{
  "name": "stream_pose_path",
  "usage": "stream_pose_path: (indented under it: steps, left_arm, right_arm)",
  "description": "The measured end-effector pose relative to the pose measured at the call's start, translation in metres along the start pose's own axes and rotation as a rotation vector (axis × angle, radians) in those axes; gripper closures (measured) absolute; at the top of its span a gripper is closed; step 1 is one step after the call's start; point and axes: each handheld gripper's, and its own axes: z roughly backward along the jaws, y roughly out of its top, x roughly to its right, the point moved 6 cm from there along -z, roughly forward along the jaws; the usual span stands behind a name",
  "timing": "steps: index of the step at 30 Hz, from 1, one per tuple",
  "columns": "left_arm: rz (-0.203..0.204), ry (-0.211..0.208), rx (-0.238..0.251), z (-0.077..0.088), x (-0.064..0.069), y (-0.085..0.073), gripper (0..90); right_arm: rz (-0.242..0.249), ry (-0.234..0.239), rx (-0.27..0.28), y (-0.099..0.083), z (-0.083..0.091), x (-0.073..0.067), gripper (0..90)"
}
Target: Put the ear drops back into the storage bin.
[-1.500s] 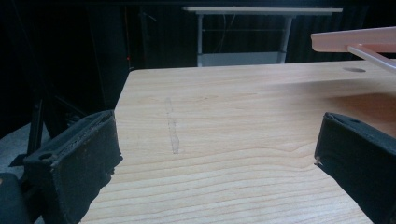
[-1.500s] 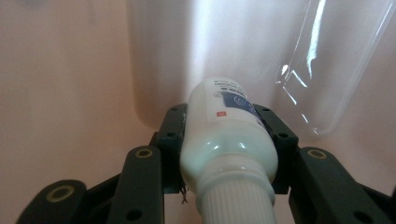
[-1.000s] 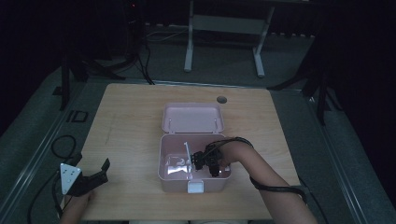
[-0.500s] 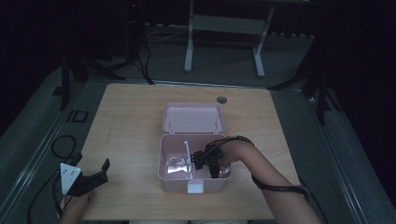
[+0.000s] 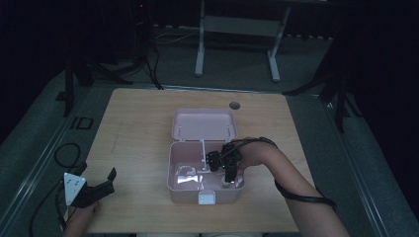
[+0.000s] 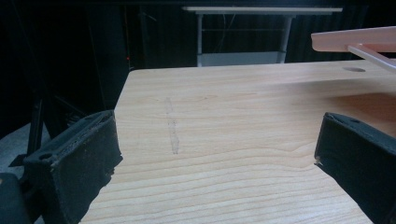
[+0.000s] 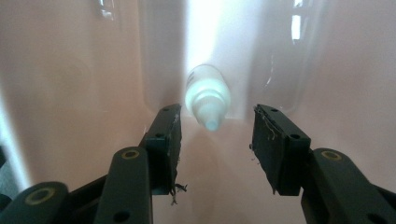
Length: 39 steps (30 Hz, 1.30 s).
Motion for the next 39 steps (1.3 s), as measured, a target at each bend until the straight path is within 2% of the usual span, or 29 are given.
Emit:
stream_pose_path:
  steps: [6,12,20,25,33,39]
  left_arm:
    - [0.002,0.0,0.001,0.0,0.0,0.0,0.4]
    - [0.0,0.001,0.0,0.0,0.0,0.0,0.4]
    - [0.001,0.001,0.0,0.0,0.0,0.0,0.4]
    - [0.0,0.002,-0.001,0.0,0.0,0.0,0.4]
    - [0.001,0.003,-0.002,0.0,0.0,0.0,0.4]
    - [0.001,0.003,-0.001,0.0,0.0,0.0,0.4]
  right_arm:
    - [-0.011,-0.025,0.049,-0.01,0.026,-0.002,51.9]
    - [-0.044,-0.048,0.086,-0.025,0.047,-0.003,50.8]
    - [-0.086,-0.066,0.112,-0.051,0.059,-0.003,50.0]
    - [-0.115,-0.064,0.117,-0.069,0.056,-0.004,49.7]
    - [-0.182,-0.049,0.127,-0.096,0.036,-0.005,47.9]
    - [-0.266,-0.039,0.155,-0.114,0.012,-0.003,37.9]
